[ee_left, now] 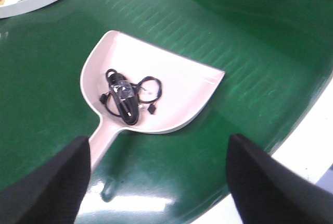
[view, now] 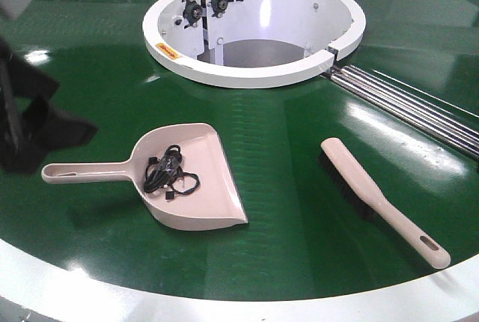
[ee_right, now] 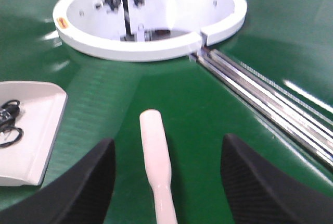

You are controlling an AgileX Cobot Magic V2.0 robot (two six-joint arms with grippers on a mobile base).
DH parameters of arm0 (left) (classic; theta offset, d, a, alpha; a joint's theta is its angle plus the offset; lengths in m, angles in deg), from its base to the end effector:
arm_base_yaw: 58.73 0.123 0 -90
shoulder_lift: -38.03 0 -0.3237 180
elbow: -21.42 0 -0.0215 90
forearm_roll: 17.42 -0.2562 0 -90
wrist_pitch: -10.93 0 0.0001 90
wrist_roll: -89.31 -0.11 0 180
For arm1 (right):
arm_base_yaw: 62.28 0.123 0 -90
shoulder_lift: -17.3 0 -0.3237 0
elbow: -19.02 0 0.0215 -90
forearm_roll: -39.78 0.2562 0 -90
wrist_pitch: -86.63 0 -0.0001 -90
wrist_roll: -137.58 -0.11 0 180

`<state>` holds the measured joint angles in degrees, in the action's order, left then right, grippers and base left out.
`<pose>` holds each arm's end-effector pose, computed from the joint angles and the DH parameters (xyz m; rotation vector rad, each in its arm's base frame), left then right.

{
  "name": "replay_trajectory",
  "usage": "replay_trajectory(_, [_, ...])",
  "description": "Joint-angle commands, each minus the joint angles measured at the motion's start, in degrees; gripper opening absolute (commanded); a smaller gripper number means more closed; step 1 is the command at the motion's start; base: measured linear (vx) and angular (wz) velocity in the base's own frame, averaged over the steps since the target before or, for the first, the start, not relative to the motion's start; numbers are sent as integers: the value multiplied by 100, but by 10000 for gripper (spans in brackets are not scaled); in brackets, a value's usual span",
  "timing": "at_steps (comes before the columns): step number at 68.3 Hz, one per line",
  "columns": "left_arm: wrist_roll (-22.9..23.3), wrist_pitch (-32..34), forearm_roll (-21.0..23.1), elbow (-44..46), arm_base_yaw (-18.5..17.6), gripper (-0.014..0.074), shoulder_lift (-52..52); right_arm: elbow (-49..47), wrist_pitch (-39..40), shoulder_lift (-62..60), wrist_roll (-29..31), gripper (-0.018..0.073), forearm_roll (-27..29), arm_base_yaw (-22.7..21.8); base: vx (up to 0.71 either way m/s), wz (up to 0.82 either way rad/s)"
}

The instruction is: Clean and inspect green conveyor with broom and dustpan

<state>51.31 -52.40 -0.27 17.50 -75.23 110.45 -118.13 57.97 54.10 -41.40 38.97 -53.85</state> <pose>0.1990 -0.0892 0.4333 1.0556 2.1446 -0.2110 0.0925 0.0129 0.3494 -0.1628 1.8840 0.0734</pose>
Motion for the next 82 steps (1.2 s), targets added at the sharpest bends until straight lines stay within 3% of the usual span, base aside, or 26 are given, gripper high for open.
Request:
replay_trajectory(1, [-138,952,311,-612,-26,483,-628,170,611,-442,116,435,-9,-25,0,0])
replay_trajectory(18, [-233,3083,676,-3318,-26,452,-2450,1056,921,-1780,227,412,-9,-25,0,0])
replay_trajectory(29, [-232,3603,813,-4460,-26,442,-3722,1408,982,-2463,227,381,-3,-25,0,0])
replay_trajectory(37, [-224,4229,1300,-4877,-26,440,-4587,1447,1080,-2563,227,359,-3,-25,0,0])
replay_trajectory(46, [-218,4322,1558,-5200,-26,437,-5064,1447,935,-2477,227,326,44,-25,0,0])
replay_trajectory(51, [-218,4299,1563,-5318,-26,398,-5050,1447,925,-2457,227,255,44,-25,0,0])
replay_trajectory(56, [-218,4294,1563,-5335,-26,273,-5051,1447,933,-2457,227,120,115,-25,0,0])
replay_trajectory(60, [-230,4312,1563,-5328,-26,113,-5051,1447,944,-2457,227,-13,192,-25,0,0])
replay_trajectory(63, [-233,4314,1563,-5328,-26,-5,-5051,1447,952,-2457,217,-13,256,-25,0,0])
replay_trajectory(82, [-242,4440,1568,-5328,-26,-8,-5051,1447,938,-2457,217,-8,420,-25,0,0])
